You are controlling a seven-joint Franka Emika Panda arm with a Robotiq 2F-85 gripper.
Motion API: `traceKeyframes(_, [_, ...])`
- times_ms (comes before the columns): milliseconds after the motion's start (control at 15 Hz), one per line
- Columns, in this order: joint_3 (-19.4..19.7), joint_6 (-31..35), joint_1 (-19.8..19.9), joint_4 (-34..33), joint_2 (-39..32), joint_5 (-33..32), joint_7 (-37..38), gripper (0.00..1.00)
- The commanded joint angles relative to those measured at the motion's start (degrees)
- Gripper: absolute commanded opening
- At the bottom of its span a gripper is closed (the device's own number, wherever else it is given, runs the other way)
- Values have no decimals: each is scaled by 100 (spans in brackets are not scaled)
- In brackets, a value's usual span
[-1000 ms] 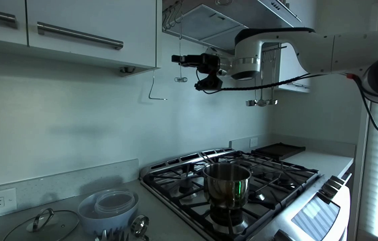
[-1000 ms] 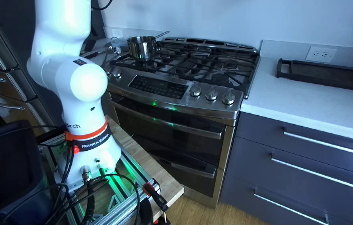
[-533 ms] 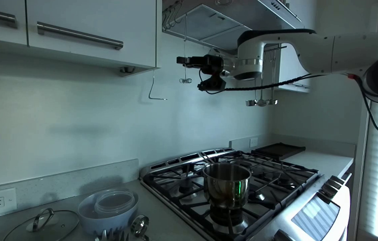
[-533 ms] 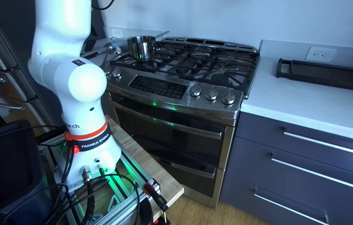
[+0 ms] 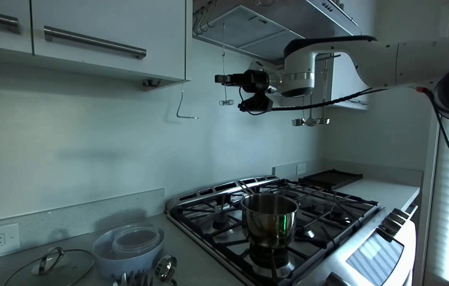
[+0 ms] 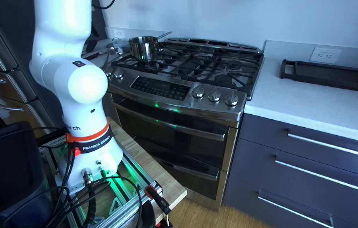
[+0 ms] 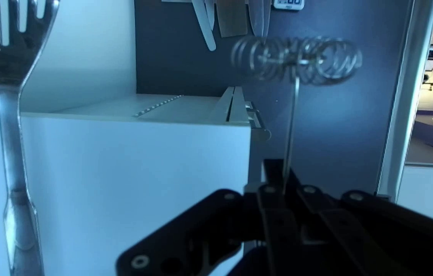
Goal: Pick up the swinging frother and put it on the silver pot
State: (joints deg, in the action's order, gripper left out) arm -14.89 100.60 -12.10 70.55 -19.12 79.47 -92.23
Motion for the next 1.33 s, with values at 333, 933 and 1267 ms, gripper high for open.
traceKeyframes(333, [207,-125,29,1079,791,-660,269,1])
traceKeyframes(933, [307,-361,22,1794,1433,-2256,1645,1])
traceKeyframes(1267, [313,-838,24,1976,1602,-3323,2544,1])
